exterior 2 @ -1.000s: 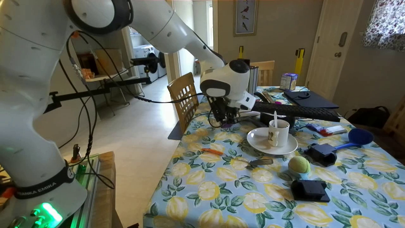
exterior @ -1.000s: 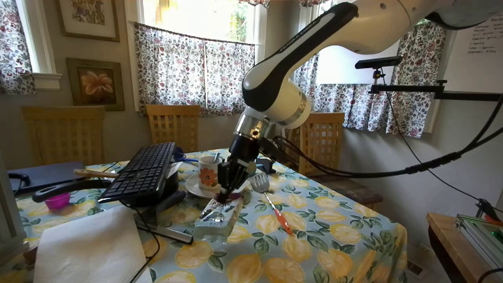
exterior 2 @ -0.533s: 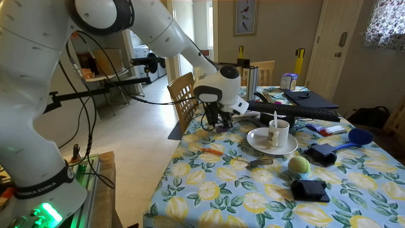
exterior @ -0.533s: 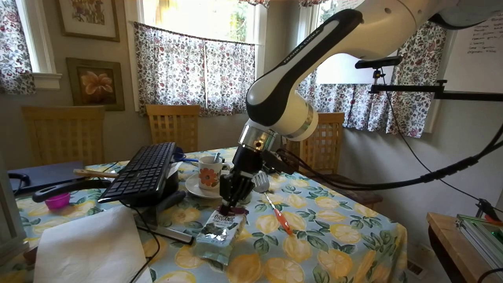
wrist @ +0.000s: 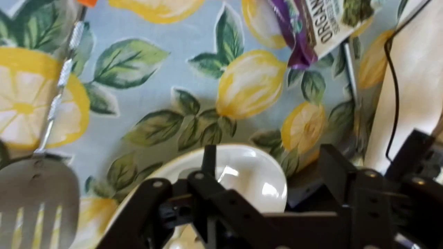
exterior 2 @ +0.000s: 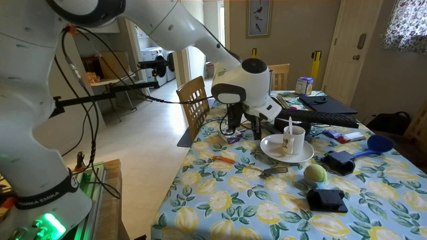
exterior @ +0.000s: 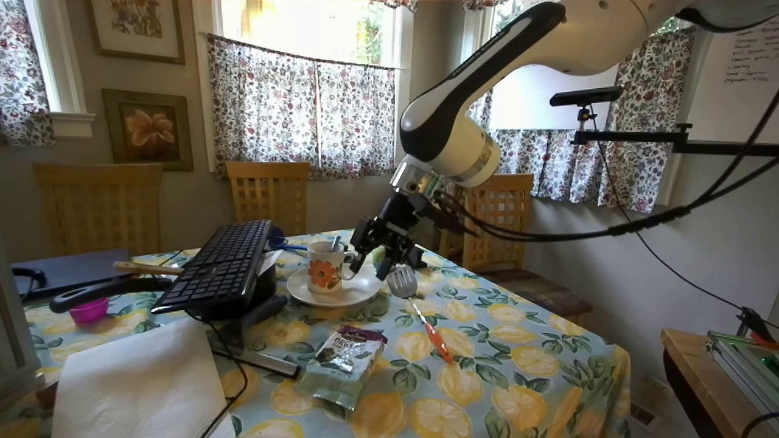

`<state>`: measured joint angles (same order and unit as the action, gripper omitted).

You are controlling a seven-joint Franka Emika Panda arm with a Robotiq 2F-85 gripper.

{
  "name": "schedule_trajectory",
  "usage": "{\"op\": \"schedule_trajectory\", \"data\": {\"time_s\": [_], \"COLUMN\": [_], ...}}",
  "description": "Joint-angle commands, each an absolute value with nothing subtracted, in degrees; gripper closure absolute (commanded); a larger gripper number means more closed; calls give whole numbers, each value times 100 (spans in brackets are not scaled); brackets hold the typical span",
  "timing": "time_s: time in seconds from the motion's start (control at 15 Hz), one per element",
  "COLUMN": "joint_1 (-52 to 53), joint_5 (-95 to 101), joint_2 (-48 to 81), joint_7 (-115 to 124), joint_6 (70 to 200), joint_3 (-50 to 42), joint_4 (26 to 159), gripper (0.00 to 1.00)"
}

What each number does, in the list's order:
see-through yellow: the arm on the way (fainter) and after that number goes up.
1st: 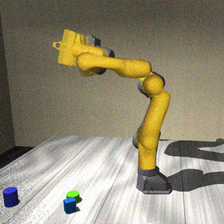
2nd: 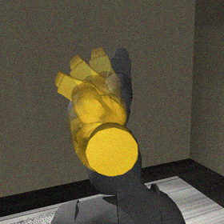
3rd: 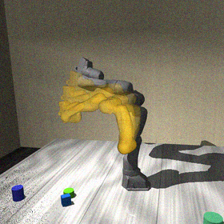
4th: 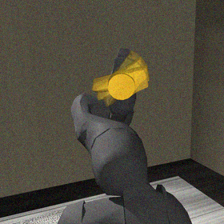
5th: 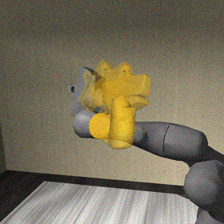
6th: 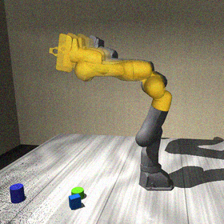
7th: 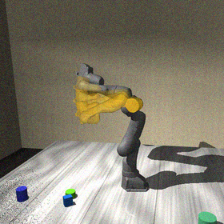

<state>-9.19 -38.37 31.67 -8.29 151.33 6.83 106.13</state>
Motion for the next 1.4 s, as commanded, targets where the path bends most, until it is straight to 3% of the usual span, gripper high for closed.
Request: {"op": "schedule_trajectory", "data": {"time_s": [0.0, 0.73, 1.13, 1.33], "joint_1": [-1397, -1755, -1687, -1818], "joint_5": [-4227, -2718, -2860, -2783], "joint_2": [2729, 3046, 2818, 2933], "joint_7": [-848, -3059, -2744, -3799], "joint_6": [14986, 13182, 13496, 13562], "joint_3": [639, 449, 358, 515], "joint_4": [10643, 9348, 9753, 9569], "gripper": [0, 0, 0, 0]}}
